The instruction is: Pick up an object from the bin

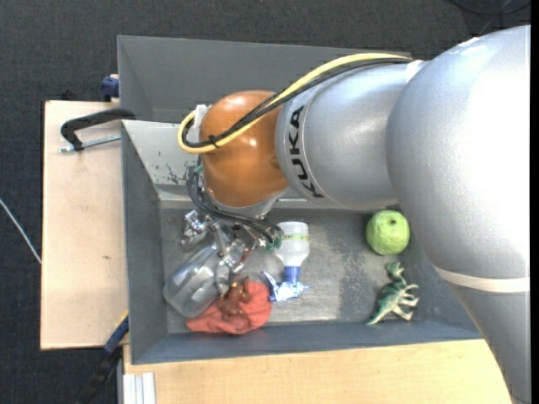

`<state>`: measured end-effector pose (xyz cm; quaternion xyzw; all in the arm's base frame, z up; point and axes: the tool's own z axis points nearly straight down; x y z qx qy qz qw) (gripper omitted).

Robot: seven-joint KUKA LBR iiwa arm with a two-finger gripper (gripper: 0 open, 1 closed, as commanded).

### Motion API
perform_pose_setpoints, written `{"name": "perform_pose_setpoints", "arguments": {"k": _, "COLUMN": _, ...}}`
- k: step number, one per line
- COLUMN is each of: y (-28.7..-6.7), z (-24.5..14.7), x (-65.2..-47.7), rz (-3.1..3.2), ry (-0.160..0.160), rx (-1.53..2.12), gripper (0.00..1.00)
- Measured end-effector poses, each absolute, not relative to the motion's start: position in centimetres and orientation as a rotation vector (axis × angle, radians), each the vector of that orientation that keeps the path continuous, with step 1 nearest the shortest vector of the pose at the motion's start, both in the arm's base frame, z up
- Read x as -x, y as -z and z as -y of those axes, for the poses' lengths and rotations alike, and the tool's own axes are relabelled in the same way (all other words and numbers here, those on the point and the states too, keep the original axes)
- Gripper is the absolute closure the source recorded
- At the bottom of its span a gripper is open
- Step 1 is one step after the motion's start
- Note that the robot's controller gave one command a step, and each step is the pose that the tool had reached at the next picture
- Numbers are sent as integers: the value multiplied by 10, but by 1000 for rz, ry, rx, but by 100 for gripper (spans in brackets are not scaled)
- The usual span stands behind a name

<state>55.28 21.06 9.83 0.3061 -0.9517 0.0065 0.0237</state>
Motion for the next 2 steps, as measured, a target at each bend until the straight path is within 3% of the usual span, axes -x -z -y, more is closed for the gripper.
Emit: {"name": "perform_pose_setpoints", "arguments": {"k": 2, "y": -130, "z": -209, "x": -552, "rz": 2996, "ry": -9, "rx": -933, "gripper": 100}}
